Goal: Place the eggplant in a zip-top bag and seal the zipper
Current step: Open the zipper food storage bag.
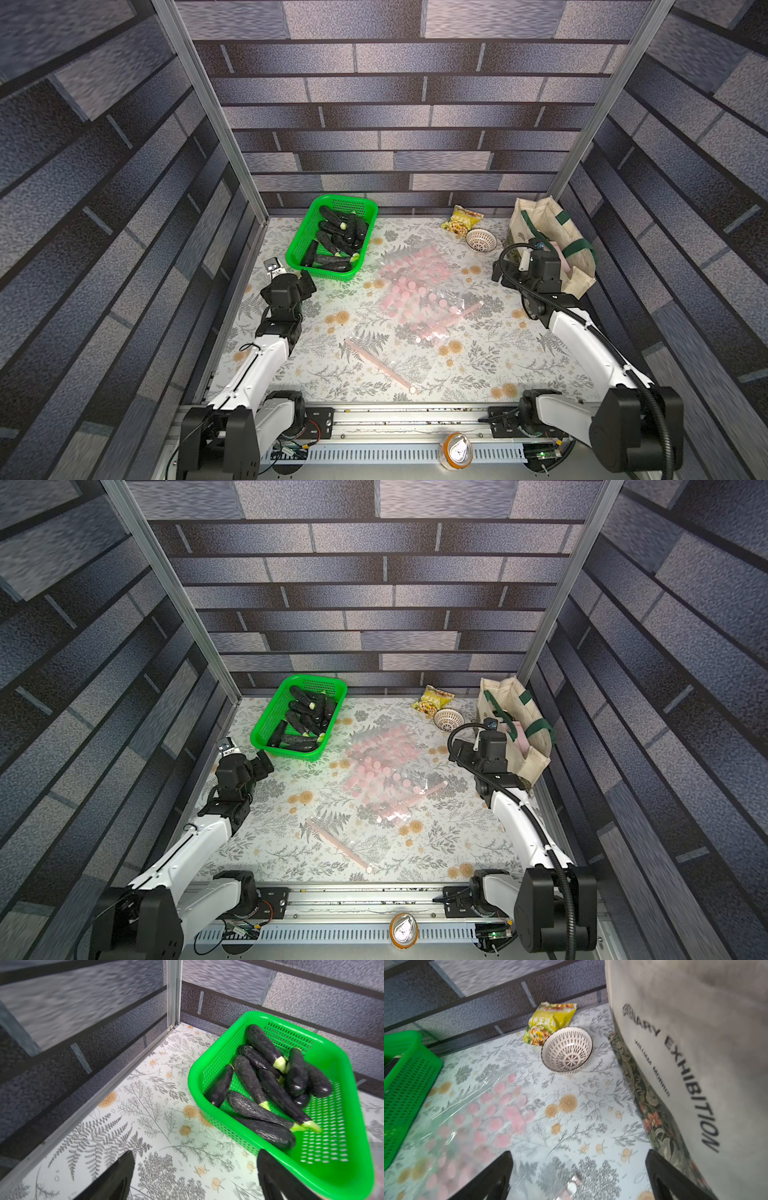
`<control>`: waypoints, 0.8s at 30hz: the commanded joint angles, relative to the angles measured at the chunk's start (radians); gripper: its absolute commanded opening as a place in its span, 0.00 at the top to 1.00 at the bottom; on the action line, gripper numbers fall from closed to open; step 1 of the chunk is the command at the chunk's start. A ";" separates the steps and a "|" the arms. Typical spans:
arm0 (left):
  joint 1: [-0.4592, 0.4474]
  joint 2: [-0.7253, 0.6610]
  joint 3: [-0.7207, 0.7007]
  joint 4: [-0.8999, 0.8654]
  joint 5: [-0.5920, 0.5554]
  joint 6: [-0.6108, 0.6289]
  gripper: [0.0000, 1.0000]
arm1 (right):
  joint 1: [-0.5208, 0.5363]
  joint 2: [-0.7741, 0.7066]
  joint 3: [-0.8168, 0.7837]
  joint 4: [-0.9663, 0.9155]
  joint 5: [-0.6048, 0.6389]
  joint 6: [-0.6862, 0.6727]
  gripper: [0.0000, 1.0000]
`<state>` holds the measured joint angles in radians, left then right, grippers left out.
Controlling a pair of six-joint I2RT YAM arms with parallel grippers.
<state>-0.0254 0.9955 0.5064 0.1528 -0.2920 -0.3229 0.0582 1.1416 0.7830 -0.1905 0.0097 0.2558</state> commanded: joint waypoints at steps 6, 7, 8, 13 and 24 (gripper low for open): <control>-0.114 -0.071 0.070 -0.342 0.262 -0.296 0.12 | 0.197 -0.198 -0.019 -0.402 -0.143 0.155 0.11; -0.134 -0.063 0.062 -0.338 0.300 -0.328 0.12 | 0.242 -0.216 -0.038 -0.408 -0.131 0.186 0.13; -0.163 -0.050 0.062 -0.348 0.327 -0.360 0.13 | 0.295 -0.224 -0.060 -0.411 -0.128 0.223 0.16; -0.303 -0.029 0.060 -0.456 0.315 -0.481 0.13 | 0.586 -0.191 -0.091 -0.419 -0.078 0.358 0.25; -0.171 -0.260 -0.061 -0.600 0.332 -0.674 0.14 | 1.178 0.383 0.371 -0.571 0.154 0.396 0.28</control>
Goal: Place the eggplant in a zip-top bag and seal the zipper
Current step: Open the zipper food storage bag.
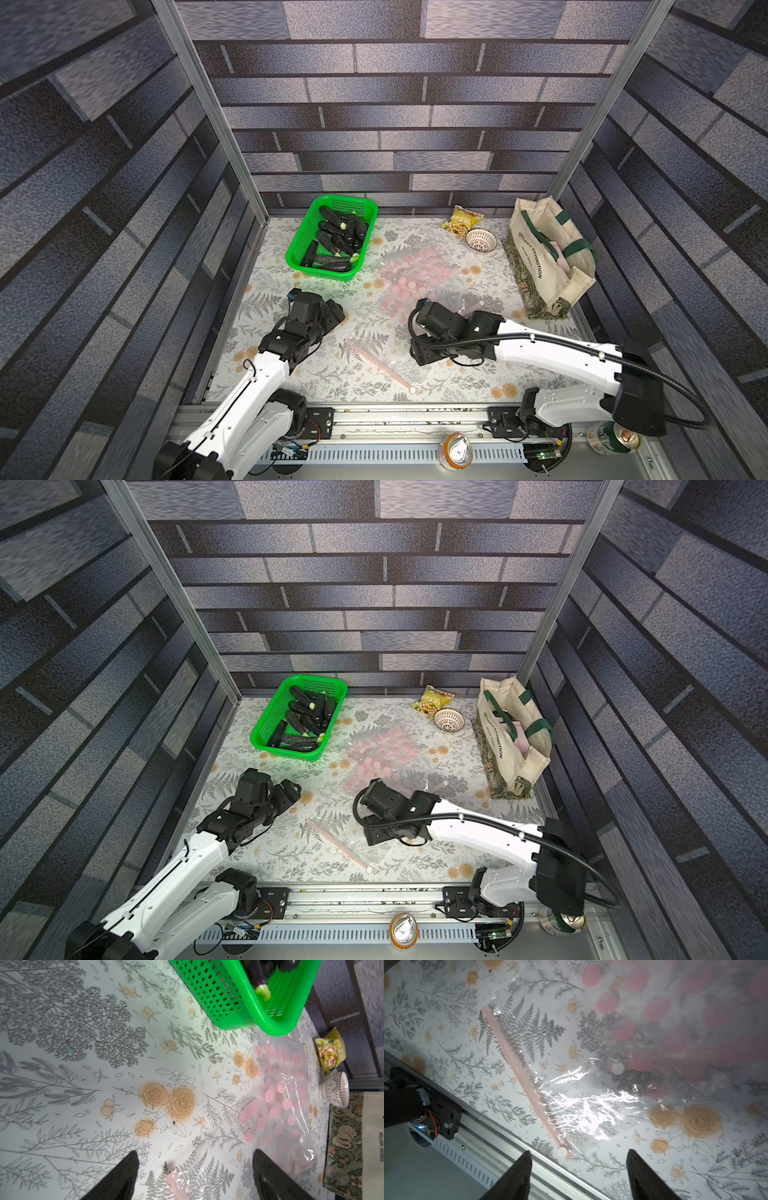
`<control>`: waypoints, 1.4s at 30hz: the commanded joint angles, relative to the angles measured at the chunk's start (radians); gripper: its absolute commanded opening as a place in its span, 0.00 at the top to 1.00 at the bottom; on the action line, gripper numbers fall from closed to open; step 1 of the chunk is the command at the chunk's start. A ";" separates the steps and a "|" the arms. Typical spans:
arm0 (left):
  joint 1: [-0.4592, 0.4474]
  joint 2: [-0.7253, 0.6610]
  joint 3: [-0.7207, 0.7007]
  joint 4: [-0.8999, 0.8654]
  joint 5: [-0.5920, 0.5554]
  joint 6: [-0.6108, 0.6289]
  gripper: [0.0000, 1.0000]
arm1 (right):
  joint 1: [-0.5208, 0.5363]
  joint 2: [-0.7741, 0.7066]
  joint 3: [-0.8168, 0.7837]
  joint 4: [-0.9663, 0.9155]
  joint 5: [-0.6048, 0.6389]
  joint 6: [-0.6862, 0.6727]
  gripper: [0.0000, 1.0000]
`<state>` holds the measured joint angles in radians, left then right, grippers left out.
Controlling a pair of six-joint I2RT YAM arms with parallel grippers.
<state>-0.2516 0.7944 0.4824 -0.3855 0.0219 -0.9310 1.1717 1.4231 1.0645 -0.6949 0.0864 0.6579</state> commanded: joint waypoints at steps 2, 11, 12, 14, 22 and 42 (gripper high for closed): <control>0.111 -0.107 -0.050 -0.085 0.052 -0.067 0.14 | 0.096 0.191 0.153 -0.064 0.080 -0.047 0.28; 0.138 -0.158 -0.043 -0.147 0.083 -0.046 0.14 | 0.114 0.444 0.288 -0.039 0.072 -0.174 0.28; 0.139 -0.159 -0.046 -0.143 0.087 -0.048 0.14 | 0.113 0.459 0.292 -0.036 0.074 -0.181 0.28; 0.138 -0.158 -0.054 -0.135 0.093 -0.053 0.14 | 0.112 0.491 0.298 -0.029 0.076 -0.190 0.32; 0.131 -0.156 -0.065 -0.123 0.100 -0.055 0.14 | 0.096 0.533 0.290 -0.015 0.095 -0.179 0.46; -0.043 -0.142 -0.207 0.055 0.119 -0.196 0.14 | 0.074 0.513 0.295 0.028 0.112 -0.162 0.93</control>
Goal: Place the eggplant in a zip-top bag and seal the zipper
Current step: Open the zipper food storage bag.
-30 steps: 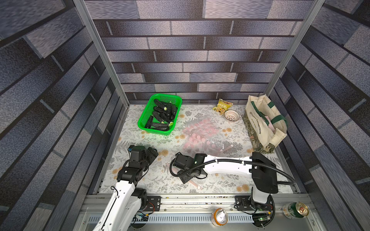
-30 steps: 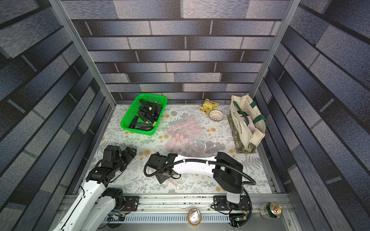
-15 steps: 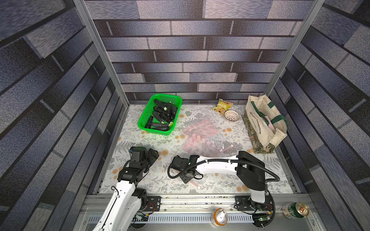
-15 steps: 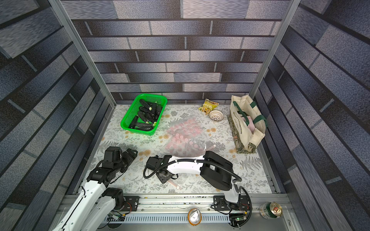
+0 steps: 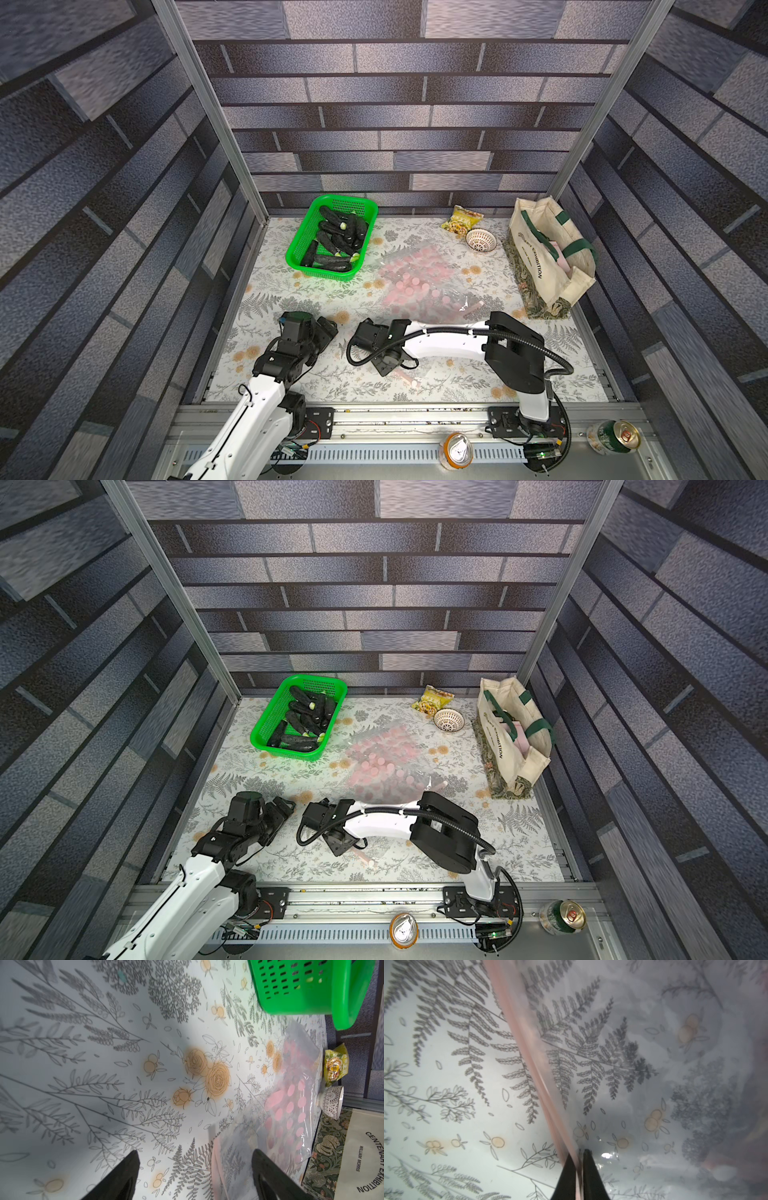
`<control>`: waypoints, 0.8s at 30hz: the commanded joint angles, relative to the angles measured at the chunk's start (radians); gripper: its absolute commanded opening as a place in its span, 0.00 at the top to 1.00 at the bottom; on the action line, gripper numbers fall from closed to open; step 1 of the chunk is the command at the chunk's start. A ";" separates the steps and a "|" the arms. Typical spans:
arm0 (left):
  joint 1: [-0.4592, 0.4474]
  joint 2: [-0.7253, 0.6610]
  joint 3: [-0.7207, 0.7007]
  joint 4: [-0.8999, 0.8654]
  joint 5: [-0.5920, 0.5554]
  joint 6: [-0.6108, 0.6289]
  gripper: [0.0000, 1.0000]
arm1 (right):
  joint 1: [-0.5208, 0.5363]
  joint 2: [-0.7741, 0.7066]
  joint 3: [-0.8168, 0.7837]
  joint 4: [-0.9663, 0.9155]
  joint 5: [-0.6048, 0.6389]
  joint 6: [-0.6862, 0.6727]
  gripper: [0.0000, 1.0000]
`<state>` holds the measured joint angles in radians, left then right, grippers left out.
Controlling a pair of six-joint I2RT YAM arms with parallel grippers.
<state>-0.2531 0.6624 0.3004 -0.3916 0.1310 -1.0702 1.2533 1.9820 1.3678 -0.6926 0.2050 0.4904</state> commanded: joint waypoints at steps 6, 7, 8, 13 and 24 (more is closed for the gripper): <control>-0.146 -0.057 -0.080 0.168 0.028 -0.121 0.16 | -0.040 -0.134 -0.034 0.076 -0.074 0.072 1.00; -0.159 -0.062 -0.086 0.193 0.035 -0.128 0.17 | -0.047 -0.141 -0.032 0.076 -0.087 0.083 1.00; -0.171 -0.065 -0.087 0.207 0.038 -0.131 0.17 | -0.050 -0.148 -0.033 0.077 -0.100 0.091 1.00; -0.228 -0.067 -0.089 0.243 0.033 -0.131 0.22 | -0.070 -0.193 -0.059 0.133 -0.156 0.145 1.00; -0.298 0.004 -0.069 0.329 0.013 -0.091 0.23 | -0.086 -0.255 -0.087 0.204 -0.198 0.165 1.00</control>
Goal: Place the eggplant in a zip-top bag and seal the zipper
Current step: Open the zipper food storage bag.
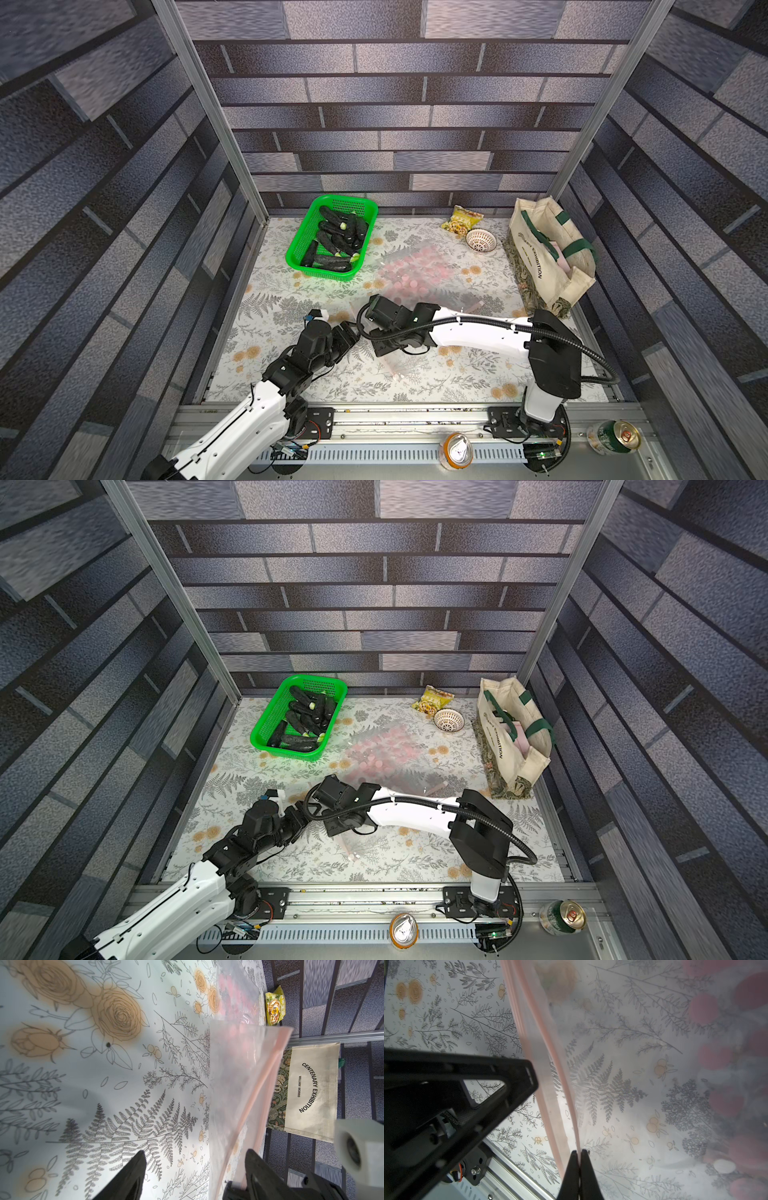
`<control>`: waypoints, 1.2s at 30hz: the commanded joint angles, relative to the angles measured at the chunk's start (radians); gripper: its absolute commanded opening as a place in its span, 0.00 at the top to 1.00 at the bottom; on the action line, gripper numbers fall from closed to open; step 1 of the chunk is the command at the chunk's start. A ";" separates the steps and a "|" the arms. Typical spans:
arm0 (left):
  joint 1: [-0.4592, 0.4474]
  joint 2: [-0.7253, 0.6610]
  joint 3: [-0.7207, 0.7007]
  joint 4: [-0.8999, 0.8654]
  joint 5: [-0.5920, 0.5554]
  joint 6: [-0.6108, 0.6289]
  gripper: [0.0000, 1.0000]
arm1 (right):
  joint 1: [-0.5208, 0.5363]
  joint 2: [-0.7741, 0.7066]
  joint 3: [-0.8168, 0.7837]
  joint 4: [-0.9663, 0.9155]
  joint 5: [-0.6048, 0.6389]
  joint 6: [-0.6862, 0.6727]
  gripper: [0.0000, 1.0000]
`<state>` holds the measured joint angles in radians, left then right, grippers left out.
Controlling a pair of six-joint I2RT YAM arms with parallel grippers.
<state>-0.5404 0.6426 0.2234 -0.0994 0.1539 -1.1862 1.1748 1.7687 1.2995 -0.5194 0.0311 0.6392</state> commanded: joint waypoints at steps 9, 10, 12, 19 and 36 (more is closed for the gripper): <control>-0.055 0.190 0.088 0.088 -0.012 0.083 0.51 | -0.015 -0.082 -0.038 0.084 -0.044 0.012 1.00; -0.061 0.199 0.091 0.101 -0.014 0.082 0.58 | -0.015 -0.085 -0.039 0.084 -0.043 0.012 1.00; -0.069 0.216 0.099 0.122 -0.020 0.074 0.76 | -0.017 -0.095 -0.047 0.093 -0.039 0.014 1.00; -0.066 0.146 0.247 -0.220 -0.122 0.089 1.00 | -0.051 -0.188 -0.115 0.130 0.033 0.057 0.68; 0.021 0.290 0.843 -0.495 0.077 0.400 1.00 | -0.433 -0.551 -0.485 0.180 0.063 0.176 0.48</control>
<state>-0.5106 0.8394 0.9844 -0.6243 0.1200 -0.8963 0.7769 1.2819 0.8280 -0.2943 0.0673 0.7971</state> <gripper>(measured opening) 0.048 0.515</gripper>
